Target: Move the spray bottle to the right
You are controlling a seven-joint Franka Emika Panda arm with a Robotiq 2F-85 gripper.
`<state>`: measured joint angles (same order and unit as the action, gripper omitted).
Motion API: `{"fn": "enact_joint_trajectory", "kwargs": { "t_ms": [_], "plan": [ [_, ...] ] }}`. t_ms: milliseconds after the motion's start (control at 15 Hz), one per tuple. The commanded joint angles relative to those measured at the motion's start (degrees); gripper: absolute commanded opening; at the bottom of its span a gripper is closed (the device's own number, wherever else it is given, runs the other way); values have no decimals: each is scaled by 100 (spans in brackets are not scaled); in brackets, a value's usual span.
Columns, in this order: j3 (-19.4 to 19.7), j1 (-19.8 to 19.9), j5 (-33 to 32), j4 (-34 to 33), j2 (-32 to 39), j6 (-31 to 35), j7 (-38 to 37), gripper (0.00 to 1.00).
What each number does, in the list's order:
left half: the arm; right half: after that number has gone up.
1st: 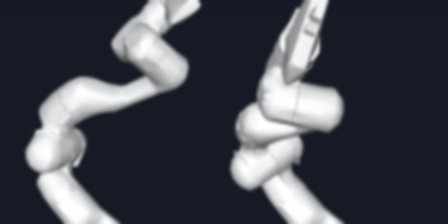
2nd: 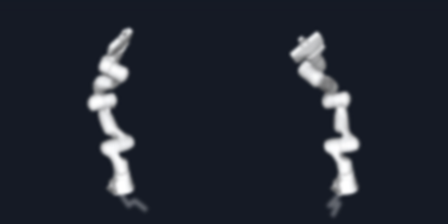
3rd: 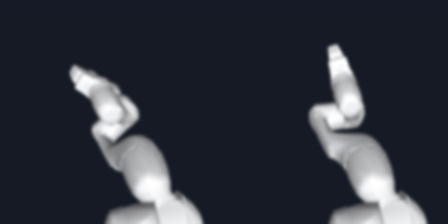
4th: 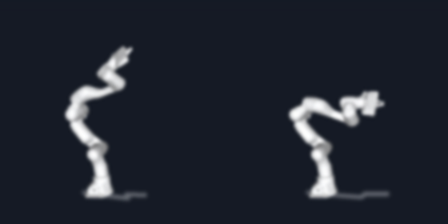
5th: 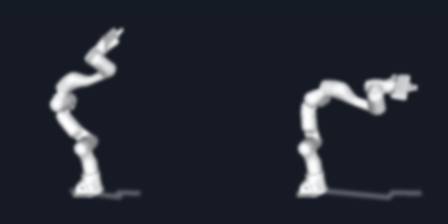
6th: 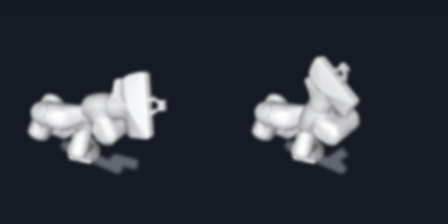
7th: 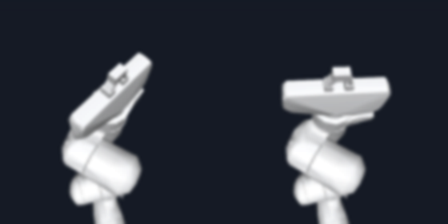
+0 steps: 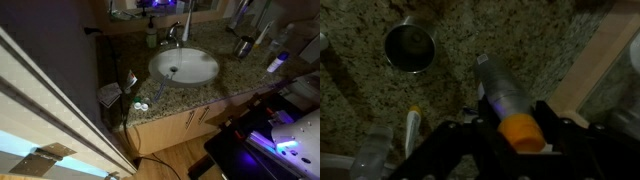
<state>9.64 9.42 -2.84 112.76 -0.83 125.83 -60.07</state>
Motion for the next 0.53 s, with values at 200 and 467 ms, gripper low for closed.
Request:
{"fn": "enact_joint_trajectory", "kwargs": {
  "t_ms": [200,467],
  "plan": [
    [98,54,-174,-80,419,223,-474,25],
    [333,171,-241,-147,837,464,-1071,25]
  ]
}}
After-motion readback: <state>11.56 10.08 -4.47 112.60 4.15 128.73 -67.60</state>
